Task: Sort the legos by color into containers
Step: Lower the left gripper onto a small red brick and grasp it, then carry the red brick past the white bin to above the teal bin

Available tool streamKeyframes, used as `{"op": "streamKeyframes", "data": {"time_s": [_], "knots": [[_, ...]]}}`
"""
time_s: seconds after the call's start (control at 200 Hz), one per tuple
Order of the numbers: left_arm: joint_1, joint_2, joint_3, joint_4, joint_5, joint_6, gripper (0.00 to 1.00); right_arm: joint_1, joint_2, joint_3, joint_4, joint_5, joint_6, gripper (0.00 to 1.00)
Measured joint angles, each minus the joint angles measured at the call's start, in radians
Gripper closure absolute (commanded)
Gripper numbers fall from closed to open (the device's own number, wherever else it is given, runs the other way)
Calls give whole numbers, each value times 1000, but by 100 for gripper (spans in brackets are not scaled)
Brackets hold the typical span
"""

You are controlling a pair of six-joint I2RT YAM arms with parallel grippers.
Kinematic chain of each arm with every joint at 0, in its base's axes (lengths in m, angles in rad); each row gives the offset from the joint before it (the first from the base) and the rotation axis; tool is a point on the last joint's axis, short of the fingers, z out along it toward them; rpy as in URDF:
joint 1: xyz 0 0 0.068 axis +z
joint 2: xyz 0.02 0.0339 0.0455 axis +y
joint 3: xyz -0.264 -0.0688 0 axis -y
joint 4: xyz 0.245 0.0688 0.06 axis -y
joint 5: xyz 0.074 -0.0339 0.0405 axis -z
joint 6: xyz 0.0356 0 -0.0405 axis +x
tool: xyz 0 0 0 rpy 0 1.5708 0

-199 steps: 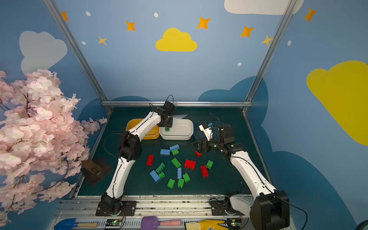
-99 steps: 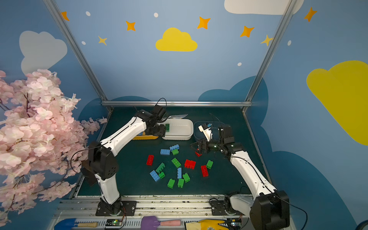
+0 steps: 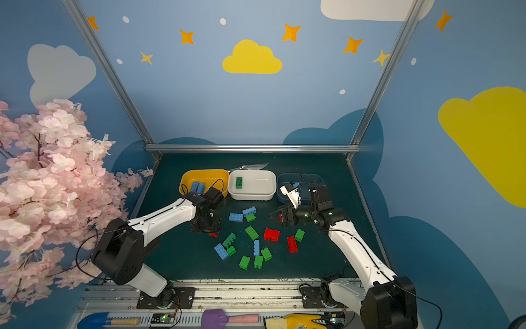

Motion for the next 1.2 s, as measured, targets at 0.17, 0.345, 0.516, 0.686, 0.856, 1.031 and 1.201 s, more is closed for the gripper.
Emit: {"op": "streamKeyframes", "data": {"time_s": [0.17, 0.345, 0.516, 0.686, 0.856, 1.031, 1.201], "knots": [[18, 87, 0, 95, 3, 9, 30, 0, -12, -1, -19, 18, -11, 12], [27, 151, 0, 150, 7, 21, 58, -4, -24, -1, -42, 32, -18, 12], [27, 149, 1, 161, 10, 31, 73, -23, -35, -1, -58, 48, -23, 12], [22, 134, 57, 119, 46, 26, 72, -40, -51, -1, -64, 92, -22, 12], [-19, 134, 253, 104, 121, 10, 72, -71, -63, -1, -64, 112, -21, 12], [-81, 211, 503, 125, 198, -5, 71, -124, -63, 2, -64, 117, -18, 12], [-126, 392, 717, 164, 254, -23, 71, -175, -63, 14, -67, 129, -17, 12]]}}
